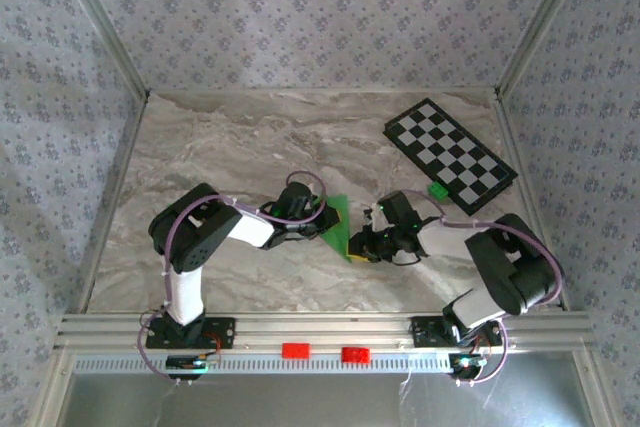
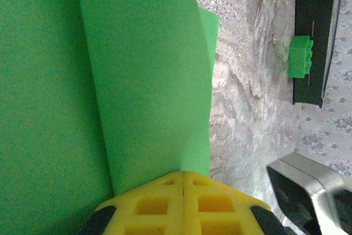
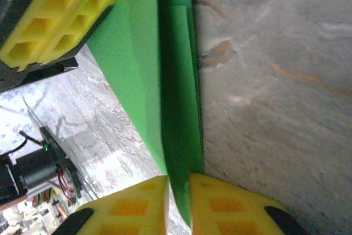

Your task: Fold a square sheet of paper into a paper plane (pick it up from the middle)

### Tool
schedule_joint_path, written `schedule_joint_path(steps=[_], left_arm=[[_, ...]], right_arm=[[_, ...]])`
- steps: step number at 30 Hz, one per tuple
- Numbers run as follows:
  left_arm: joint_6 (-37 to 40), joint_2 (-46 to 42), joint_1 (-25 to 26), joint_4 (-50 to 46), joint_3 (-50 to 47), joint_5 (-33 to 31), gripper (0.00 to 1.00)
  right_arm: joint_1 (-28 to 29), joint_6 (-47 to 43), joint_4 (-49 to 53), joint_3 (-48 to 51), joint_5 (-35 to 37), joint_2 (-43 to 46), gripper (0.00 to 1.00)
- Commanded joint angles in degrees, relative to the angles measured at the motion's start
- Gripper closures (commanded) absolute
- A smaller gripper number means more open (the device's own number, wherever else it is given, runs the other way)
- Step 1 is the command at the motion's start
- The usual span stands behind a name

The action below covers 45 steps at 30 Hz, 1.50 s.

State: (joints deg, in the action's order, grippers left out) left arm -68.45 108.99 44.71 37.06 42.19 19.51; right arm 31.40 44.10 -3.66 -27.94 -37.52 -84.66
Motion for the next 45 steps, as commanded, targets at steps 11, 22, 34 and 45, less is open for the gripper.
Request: schedule_joint_path(steps=[11, 22, 34, 45], left_arm=[[0.9, 2.4, 0.5, -6.3, -1.6, -2.1, 0.99], [0.9, 3.0, 0.5, -6.2, -1.1, -1.7, 0.99], [0.9, 2.9, 0.5, -6.4, -1.2, -2.0, 0.99], [0.6, 2.8, 0.4, -7.2, -1.8, -2.9, 0.99]], right_arm=[[-0.4, 1.5, -0.2, -5.4, -0.4, 3.0, 0.97], [3.8, 0.5, -0.2, -9.2, 3.1, -7.2, 1.0], [4.5, 1.7, -3.2, -2.3, 4.6, -8.7, 1.0], [4.5, 3.5, -7.6, 5.1, 3.1, -3.3, 1.0]])
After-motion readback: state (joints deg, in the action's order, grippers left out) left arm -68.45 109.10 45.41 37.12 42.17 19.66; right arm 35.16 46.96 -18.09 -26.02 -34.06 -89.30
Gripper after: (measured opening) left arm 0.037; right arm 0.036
